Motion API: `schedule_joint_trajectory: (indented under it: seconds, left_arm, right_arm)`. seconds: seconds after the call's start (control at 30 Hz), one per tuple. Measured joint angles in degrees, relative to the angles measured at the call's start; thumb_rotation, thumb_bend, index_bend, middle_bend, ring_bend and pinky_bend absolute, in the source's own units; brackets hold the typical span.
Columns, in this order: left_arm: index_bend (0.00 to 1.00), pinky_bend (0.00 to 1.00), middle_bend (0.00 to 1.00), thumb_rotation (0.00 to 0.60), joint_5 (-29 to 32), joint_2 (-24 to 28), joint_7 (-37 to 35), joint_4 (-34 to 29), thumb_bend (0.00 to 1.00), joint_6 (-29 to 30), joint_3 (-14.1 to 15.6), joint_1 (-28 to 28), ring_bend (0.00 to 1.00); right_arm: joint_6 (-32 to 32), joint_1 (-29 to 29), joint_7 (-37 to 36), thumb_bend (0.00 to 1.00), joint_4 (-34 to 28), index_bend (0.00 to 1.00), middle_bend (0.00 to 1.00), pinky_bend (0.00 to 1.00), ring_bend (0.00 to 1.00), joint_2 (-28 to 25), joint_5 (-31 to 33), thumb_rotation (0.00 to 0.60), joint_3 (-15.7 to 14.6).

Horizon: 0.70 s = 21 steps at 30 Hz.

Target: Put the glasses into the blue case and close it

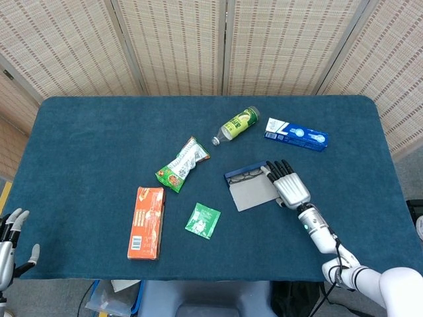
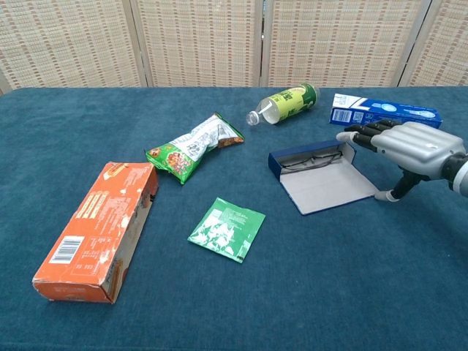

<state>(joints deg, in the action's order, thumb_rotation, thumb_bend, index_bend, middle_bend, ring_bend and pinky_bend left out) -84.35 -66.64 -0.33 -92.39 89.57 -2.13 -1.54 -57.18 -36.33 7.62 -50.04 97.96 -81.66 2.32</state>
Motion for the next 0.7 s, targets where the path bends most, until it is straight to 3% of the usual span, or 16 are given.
schedule_joint_trajectory:
  seconds: [0.7]
  left_arm:
    - [0.08, 0.00, 0.00, 0.600, 0.28, -0.19, 0.01, 0.22, 0.42, -0.11, 0.06, -0.09, 0.00]
  right_arm:
    - [1.74, -0.52, -0.44, 0.20, 2.38, 0.00, 0.00, 0.00, 0.00, 1.64, -0.59, 0.600, 0.80]
